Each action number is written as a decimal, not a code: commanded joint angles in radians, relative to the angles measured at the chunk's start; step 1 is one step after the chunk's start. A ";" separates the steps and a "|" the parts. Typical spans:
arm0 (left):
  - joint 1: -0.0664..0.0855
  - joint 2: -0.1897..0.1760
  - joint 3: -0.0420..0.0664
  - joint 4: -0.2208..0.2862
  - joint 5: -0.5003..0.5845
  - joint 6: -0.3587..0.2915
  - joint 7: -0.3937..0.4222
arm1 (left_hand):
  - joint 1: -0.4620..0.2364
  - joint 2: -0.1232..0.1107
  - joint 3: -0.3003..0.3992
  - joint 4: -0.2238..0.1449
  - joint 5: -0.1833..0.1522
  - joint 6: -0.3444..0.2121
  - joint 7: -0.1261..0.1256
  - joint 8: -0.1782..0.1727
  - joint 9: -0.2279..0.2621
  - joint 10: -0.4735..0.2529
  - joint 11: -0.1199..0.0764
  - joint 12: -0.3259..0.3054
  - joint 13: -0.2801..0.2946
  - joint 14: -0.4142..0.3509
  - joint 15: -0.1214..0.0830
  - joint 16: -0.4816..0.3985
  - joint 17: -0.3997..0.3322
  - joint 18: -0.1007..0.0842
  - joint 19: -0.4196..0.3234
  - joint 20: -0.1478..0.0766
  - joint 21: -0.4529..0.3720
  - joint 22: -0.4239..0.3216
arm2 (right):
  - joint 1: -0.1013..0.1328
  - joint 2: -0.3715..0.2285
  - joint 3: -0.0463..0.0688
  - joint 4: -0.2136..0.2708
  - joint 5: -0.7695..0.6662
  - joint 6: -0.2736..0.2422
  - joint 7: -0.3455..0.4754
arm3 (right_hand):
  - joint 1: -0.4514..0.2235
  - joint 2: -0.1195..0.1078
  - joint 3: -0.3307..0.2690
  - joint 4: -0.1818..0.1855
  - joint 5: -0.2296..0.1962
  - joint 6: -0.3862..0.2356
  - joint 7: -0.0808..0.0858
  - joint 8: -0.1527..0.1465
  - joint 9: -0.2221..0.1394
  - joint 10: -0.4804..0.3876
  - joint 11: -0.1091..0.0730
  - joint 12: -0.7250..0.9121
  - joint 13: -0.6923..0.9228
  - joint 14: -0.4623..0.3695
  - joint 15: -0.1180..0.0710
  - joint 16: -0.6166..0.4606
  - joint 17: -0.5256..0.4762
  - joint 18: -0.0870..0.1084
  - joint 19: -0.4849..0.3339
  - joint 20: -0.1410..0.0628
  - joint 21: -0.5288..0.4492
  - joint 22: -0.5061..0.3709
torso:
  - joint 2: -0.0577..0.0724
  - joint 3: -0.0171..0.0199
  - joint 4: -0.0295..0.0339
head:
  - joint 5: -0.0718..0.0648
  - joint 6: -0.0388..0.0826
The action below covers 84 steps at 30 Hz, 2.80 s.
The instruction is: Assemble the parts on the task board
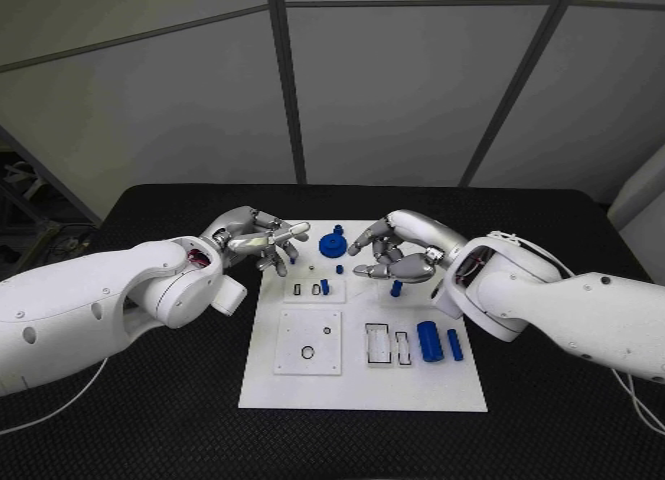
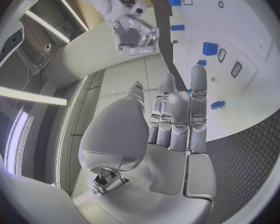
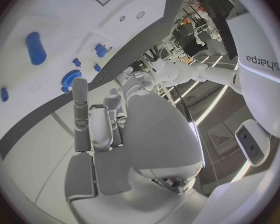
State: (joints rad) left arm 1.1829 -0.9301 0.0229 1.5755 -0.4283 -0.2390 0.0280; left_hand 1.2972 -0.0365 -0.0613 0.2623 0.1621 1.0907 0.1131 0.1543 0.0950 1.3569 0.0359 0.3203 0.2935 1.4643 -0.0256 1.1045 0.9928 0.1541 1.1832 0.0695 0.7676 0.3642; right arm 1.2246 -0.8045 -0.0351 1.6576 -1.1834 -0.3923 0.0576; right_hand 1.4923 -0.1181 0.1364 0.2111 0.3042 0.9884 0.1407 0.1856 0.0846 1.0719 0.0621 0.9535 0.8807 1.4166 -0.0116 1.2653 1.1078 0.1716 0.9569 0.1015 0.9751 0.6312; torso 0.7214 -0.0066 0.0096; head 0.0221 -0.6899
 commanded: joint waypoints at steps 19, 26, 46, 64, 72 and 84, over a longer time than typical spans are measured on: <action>0.132 0.195 -0.045 -0.175 -0.557 0.349 -0.529 | -0.117 0.045 -0.123 0.028 -0.030 -0.090 -0.065 0.380 0.335 0.002 -0.059 0.851 0.821 0.036 -0.057 0.238 0.288 -0.077 0.243 -0.043 0.573 0.786 | 0.011 -0.103 0.017 -0.035 0.363 -0.047 0.114 | -0.010 -0.050 0.111 -0.010 0.021 0.073 0.017 -0.049 -0.012 0.125 0.019 -0.662 -0.609 -0.178 0.044 -0.900 -0.629 0.011 -0.066 0.054 -0.409 -0.260 | -0.049 0.0097 -0.0010 | 0.023 -0.035; 0.154 0.252 -0.080 -0.223 -0.603 0.391 -0.548 | -0.151 0.047 -0.142 0.029 -0.053 -0.110 -0.066 0.404 0.373 -0.002 -0.060 0.855 0.824 0.036 -0.058 0.237 0.289 -0.078 0.243 -0.044 0.577 0.794 | 0.011 -0.103 0.017 -0.040 0.359 -0.061 0.108 | -0.018 -0.053 0.110 -0.015 0.040 0.074 0.018 -0.054 -0.012 0.131 0.020 -0.673 -0.622 -0.169 0.044 -0.921 -0.631 0.011 -0.057 0.055 -0.424 -0.269 | -0.047 0.0093 0.0000 | 0.024 -0.040; 0.165 0.352 -0.130 -0.287 -0.614 0.471 -0.557 | -0.149 0.048 -0.144 0.027 -0.051 -0.130 -0.062 0.403 0.386 -0.017 -0.056 0.839 0.808 0.036 -0.055 0.235 0.289 -0.075 0.234 -0.042 0.567 0.778 | 0.012 -0.091 0.017 -0.050 0.358 -0.073 0.101 | -0.028 -0.055 0.111 -0.022 0.062 0.066 0.024 -0.066 -0.013 0.126 0.027 -0.694 -0.643 -0.170 0.051 -0.960 -0.636 0.010 -0.055 0.060 -0.453 -0.286 | -0.045 0.0092 -0.0011 | 0.026 -0.050; 0.165 0.377 -0.139 -0.300 -0.608 0.491 -0.557 | -0.141 0.060 -0.140 0.026 -0.040 -0.134 -0.061 0.406 0.397 -0.018 -0.055 0.841 0.810 0.036 -0.054 0.234 0.289 -0.075 0.233 -0.041 0.568 0.782 | 0.012 -0.085 0.017 -0.056 0.358 -0.070 0.097 | -0.032 -0.053 0.112 -0.023 0.070 0.065 0.026 -0.068 -0.013 0.126 0.028 -0.698 -0.648 -0.169 0.052 -0.968 -0.636 0.010 -0.054 0.061 -0.461 -0.291 | -0.045 0.0091 0.0000 | 0.024 -0.054; 0.165 0.384 -0.139 -0.302 -0.605 0.497 -0.558 | -0.121 0.071 -0.136 0.022 -0.033 -0.136 -0.062 0.410 0.409 -0.017 -0.056 0.844 0.813 0.036 -0.054 0.234 0.290 -0.075 0.233 -0.040 0.570 0.786 | 0.012 -0.082 0.017 -0.059 0.358 -0.067 0.096 | -0.031 -0.052 0.114 -0.024 0.076 0.065 0.025 -0.069 -0.013 0.127 0.028 -0.699 -0.650 -0.168 0.052 -0.972 -0.635 0.010 -0.053 0.062 -0.464 -0.293 | -0.045 0.0094 -0.0005 | 0.024 -0.056; 0.165 0.388 -0.139 -0.304 -0.603 0.506 -0.558 | -0.063 0.097 -0.116 0.007 -0.024 -0.141 -0.063 0.416 0.434 -0.015 -0.057 0.848 0.817 0.036 -0.055 0.232 0.292 -0.075 0.231 -0.041 0.573 0.794 | 0.012 -0.081 0.017 -0.063 0.358 -0.065 0.094 | -0.029 -0.051 0.117 -0.031 0.097 0.066 0.025 -0.070 -0.012 0.129 0.028 -0.701 -0.654 -0.165 0.052 -0.981 -0.633 0.011 -0.049 0.062 -0.471 -0.297 | -0.044 0.0090 0.0000 | 0.022 -0.058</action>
State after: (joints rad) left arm 1.3464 -0.5438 -0.1160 1.2717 -1.0310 0.2525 -0.5238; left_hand 1.2259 0.0625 -0.1818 0.2726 0.1311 0.9557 0.0518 0.5665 0.5279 1.3472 -0.0209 1.1655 1.1094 1.4653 -0.0770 1.3421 1.2836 0.0674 1.4184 0.0271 1.3400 1.1570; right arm 1.2342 -0.8859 -0.0189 1.5947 -0.8292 -0.4545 0.1484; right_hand 1.4710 -0.1735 0.2548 0.1856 0.3977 1.0566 0.1603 0.1199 0.0727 1.1989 0.0822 0.2587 0.2273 1.2455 0.0410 0.2901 0.4738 0.1711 0.8989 0.1641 0.5090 0.3354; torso 0.6768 0.0026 0.0092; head 0.0447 -0.7479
